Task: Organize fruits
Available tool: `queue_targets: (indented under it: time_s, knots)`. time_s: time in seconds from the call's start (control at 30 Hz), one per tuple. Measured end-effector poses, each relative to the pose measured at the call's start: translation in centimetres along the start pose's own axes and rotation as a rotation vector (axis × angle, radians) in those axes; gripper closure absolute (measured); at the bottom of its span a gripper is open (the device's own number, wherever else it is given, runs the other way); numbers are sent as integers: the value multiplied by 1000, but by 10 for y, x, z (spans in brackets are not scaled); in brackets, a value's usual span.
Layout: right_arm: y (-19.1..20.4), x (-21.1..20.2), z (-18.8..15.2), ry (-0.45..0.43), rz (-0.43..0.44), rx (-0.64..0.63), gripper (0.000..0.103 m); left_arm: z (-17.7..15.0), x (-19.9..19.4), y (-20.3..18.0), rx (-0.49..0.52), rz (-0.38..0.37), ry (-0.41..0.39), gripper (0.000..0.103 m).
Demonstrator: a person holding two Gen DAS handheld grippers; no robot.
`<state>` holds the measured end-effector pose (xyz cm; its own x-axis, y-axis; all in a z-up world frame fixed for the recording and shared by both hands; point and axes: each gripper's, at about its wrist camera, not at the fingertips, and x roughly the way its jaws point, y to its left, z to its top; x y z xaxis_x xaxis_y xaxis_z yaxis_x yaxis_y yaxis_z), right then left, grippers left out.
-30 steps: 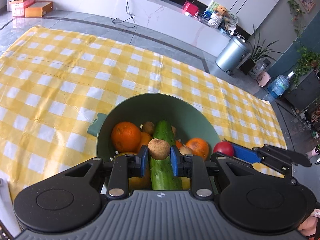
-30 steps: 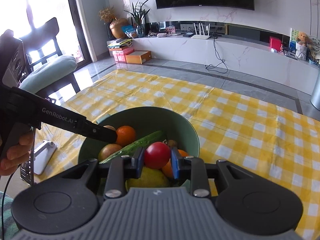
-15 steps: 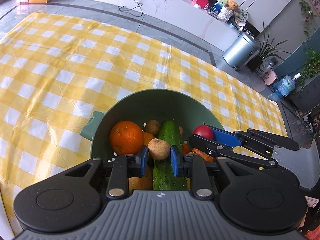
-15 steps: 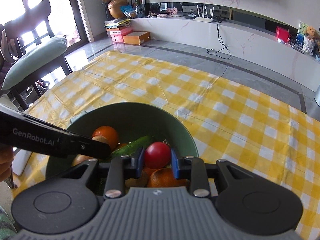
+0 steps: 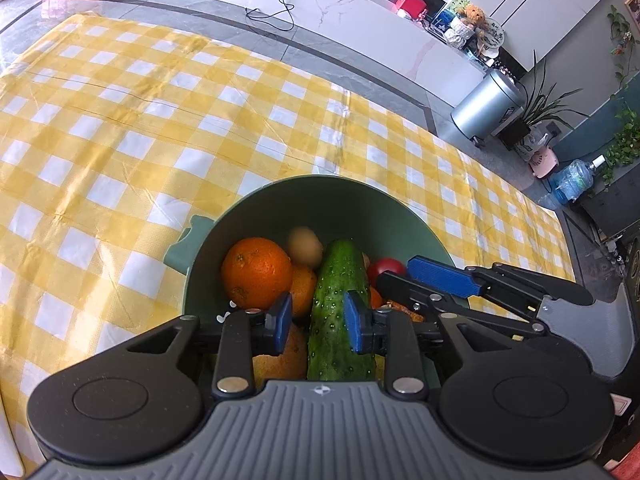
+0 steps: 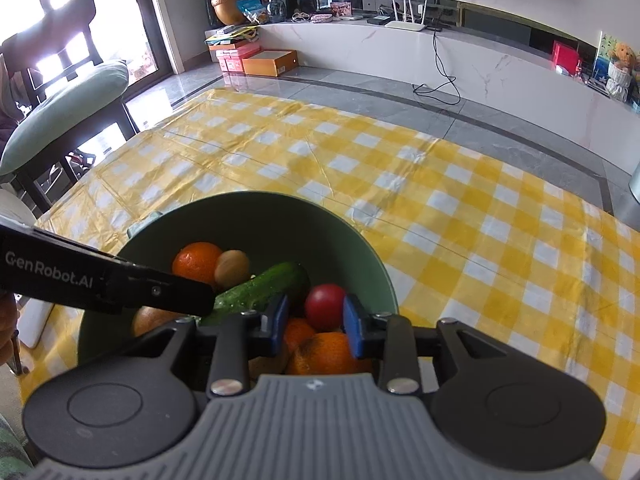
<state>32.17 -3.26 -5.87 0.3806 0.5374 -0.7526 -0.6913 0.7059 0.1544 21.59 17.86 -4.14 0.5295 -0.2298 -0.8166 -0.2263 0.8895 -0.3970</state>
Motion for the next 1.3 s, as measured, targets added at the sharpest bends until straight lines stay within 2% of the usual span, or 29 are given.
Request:
queue_targets:
  time_s: [0.17,0.33,0.5,0.67,0.8,0.9,1.0,1.1,1.17,1.3]
  knots:
    - [-3,-11,3,-15,10,31,71,-2,-13,-8,22,5,-26,67]
    - [-2,-40,9,-64,22,60,63,-3,-42,-24,72,31,-96,62]
    - [5,-86,13,-134,-2,62,49,-12,-80,-48,147,69,-199,57]
    - [12,-138,5,-211,-55,67,38,-33,-122,-77,260,146,-355,46]
    - [18,-179,-14,-274,-112,69,30,-57,-150,-96,338,193,-459,42]
    - [20,-207,-35,-330,-137,94,26,-79,-163,-108,393,246,-525,41]
    - [26,-230,-59,-387,-157,123,18,-103,-171,-117,431,283,-589,36]
    - [35,-246,-83,-440,-171,130,14,-123,-172,-125,461,290,-607,33]
    - [43,-253,-96,-472,-181,136,10,-136,-170,-131,485,297,-615,22]
    - [57,-258,-119,-504,-201,144,6,-156,-163,-135,501,327,-647,14]
